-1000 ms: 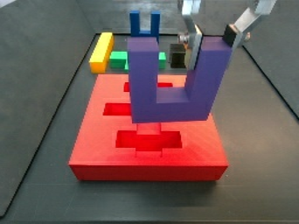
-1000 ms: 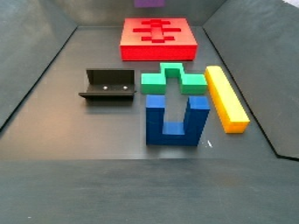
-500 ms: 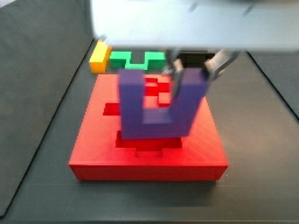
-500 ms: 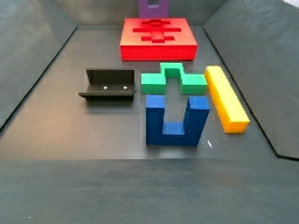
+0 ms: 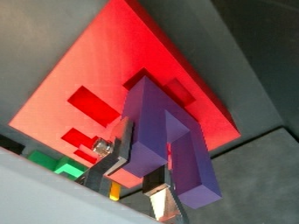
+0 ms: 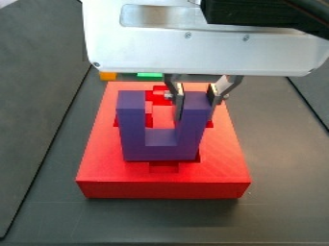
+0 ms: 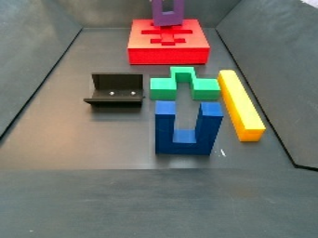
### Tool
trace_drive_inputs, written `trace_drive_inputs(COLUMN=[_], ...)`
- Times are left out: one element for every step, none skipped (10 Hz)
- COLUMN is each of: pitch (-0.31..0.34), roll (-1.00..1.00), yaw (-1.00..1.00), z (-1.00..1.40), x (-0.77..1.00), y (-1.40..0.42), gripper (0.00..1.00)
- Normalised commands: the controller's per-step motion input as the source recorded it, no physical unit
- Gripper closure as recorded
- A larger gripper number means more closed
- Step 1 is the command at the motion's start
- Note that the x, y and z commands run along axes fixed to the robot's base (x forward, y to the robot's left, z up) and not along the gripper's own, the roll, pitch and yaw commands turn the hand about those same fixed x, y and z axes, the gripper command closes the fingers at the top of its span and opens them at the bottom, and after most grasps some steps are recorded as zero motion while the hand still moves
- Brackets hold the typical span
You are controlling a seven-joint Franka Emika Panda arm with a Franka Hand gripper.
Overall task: Pick up the purple object. Move up. Move to above the board. Insert the purple object.
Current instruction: Insert the purple object.
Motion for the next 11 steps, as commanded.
trace_drive_inputs(pitch=[-0.02, -0.014, -0.034, -0.036, -0.006, 0.0, -0.03, -0.05, -0.033, -0.016, -0.057], roll=[0.0, 0.0, 0.0, 0.0, 0.03, 0.07, 0.0, 0.0, -0.01, -0.01, 0.0], yaw=[0.0, 0.0, -0.06, -0.11, -0.16, -0.21, -0.25, -0.24, -0.15, -0.05, 0.0], z=[-0.03, -0.04, -0.3, -0.38, -0.35, -0.3, -0.23, -0.19, -0.14, -0.18, -0.33], x=[0.37, 0.33, 0.18, 0.18, 0.23, 0.24, 0.34, 0.36, 0.18, 0.08, 0.17], y=[-0.12, -0.11, -0.06, 0.0, 0.0, 0.01, 0.01, 0.0, 0.01, 0.0, 0.0], gripper=[1.0, 1.0, 1.0, 1.0, 1.0, 1.0, 1.0, 1.0, 1.0, 1.0, 1.0])
